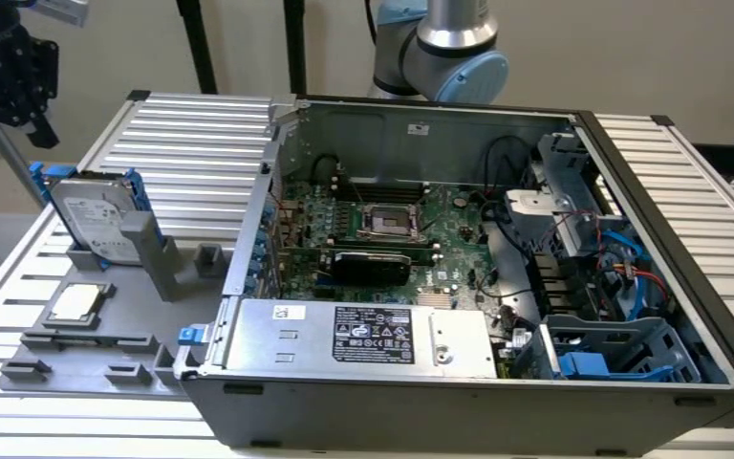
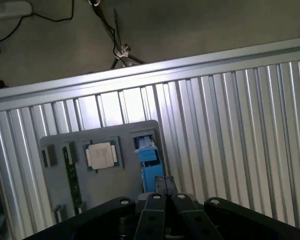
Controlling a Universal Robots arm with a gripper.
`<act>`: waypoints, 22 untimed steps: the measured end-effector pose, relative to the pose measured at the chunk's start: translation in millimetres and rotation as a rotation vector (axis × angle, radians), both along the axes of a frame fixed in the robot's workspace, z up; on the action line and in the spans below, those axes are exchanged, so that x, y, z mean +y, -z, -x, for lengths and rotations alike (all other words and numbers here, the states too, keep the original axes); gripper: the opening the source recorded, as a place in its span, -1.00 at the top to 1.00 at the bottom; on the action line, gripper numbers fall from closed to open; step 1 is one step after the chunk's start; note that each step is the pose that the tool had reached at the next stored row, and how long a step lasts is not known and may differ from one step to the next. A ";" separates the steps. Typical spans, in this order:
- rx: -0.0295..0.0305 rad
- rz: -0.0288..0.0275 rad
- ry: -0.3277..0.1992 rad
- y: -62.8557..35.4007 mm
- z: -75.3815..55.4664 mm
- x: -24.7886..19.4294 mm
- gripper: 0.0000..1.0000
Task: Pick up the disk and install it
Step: 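Pick up the disk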
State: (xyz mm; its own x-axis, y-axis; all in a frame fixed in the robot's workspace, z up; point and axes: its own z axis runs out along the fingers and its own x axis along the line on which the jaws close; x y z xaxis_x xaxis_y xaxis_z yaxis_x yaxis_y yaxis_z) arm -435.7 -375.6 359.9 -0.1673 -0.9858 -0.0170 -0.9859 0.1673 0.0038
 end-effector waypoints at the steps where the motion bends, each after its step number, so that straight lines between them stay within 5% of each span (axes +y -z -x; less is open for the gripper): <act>1: 0.0025 0.0000 -0.006 0.3 0.0 -0.1 0.79; 6: 0.0131 0.0001 -0.022 0.7 0.0 -3.1 0.79; 13: 0.0183 -0.0004 -0.023 0.7 -7.0 -15.9 0.76; 22: 0.0188 -0.0022 -0.038 5.0 -15.4 -17.0 0.05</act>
